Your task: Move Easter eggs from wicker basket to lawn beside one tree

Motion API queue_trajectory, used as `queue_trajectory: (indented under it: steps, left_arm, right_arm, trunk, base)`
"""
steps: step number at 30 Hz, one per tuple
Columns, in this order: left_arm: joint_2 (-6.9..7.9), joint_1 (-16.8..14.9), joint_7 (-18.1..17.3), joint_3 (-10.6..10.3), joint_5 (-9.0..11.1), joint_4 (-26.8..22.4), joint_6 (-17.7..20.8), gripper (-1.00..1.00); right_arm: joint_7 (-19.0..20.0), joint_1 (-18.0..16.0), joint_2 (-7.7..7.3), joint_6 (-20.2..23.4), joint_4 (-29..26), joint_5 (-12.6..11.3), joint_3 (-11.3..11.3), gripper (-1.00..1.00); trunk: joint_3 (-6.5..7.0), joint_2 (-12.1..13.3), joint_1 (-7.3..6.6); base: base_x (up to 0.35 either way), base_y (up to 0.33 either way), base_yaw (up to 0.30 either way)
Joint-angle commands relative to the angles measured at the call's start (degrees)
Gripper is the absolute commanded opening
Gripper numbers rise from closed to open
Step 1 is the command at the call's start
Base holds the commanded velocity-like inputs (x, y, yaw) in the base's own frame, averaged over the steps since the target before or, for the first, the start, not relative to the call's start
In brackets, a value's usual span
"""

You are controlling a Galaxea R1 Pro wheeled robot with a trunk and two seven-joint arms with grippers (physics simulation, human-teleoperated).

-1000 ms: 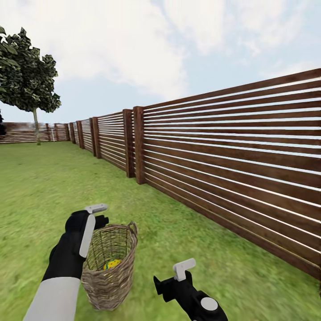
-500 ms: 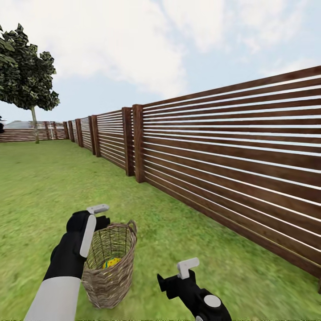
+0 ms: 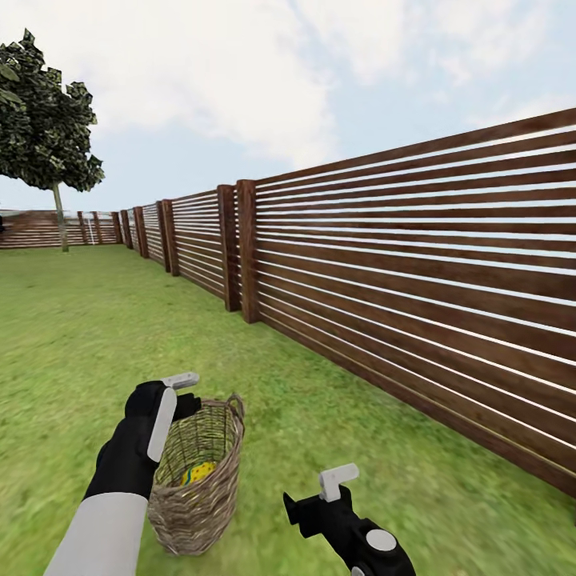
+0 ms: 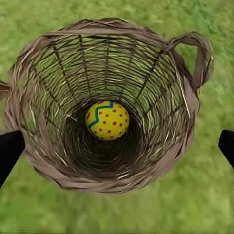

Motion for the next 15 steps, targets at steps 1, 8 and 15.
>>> queue_trajectory:
  steps: [1, 8, 15]
  left_arm:
    - [-0.04, 0.0, 0.5, 0.1, 0.6, 0.0, 0.1, 1.00]
    - [0.05, -0.1, 0.5, 0.1, 0.7, 0.0, 0.1, 1.00]
    - [0.05, -0.1, 0.5, 0.1, 0.6, 0.1, 0.1, 1.00]
  right_arm:
    - [-0.5, 0.0, -0.01, 0.2, 0.0, -0.6, 0.1, 1.00]
    - [-0.5, 0.0, 0.01, 0.2, 0.5, -0.6, 0.1, 1.00]
    - [-0.5, 0.0, 0.01, 0.2, 0.6, -0.6, 0.1, 1.00]
  trunk:
    - [-0.17, 0.0, -0.01]
    - [-0.82, 0.0, -0.01]
    - [-1.47, 0.0, -0.01]
  base:
    - [0.055, 0.000, 0.000]
    - [0.113, 0.000, 0.000]
    - [0.119, 0.000, 0.000]
